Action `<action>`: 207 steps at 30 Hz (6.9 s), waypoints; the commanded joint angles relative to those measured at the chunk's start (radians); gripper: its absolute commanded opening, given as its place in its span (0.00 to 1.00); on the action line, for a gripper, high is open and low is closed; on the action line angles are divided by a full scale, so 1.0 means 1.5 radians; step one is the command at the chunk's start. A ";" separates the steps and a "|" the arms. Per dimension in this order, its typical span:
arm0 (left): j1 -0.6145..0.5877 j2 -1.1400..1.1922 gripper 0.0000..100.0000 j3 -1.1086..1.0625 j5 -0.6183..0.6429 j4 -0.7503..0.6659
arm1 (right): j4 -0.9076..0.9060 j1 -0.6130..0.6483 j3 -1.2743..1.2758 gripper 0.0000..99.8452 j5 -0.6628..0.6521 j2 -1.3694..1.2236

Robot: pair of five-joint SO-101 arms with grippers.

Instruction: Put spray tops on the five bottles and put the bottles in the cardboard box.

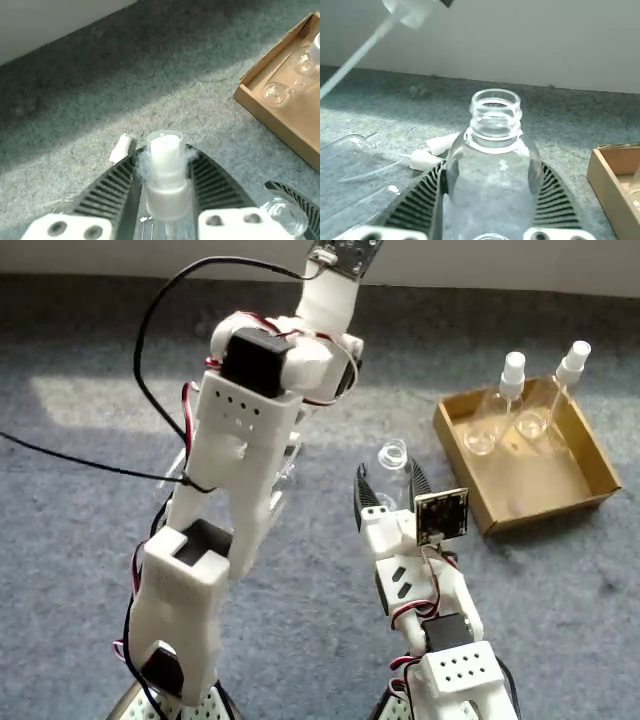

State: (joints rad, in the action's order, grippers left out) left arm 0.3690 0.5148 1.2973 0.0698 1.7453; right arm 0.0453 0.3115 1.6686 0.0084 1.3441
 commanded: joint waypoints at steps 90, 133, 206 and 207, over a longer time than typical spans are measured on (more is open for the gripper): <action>0.118 -0.899 0.00 -0.655 -0.003 -0.228 | -0.182 0.155 0.077 0.11 -0.001 0.328; 0.193 -1.152 0.00 -1.387 0.001 -1.161 | -0.224 0.156 0.077 0.11 -0.001 0.329; 0.186 -1.258 0.00 -1.581 0.002 -1.210 | -0.242 0.156 0.078 0.11 -0.001 0.329; 0.186 -1.258 0.00 -1.590 0.002 -1.211 | -0.242 0.156 0.078 0.11 -0.001 0.329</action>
State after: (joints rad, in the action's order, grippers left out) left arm 0.6590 -1.3571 -1.0671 0.0713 -0.0683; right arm -0.3153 0.5370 1.6686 0.0084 1.8197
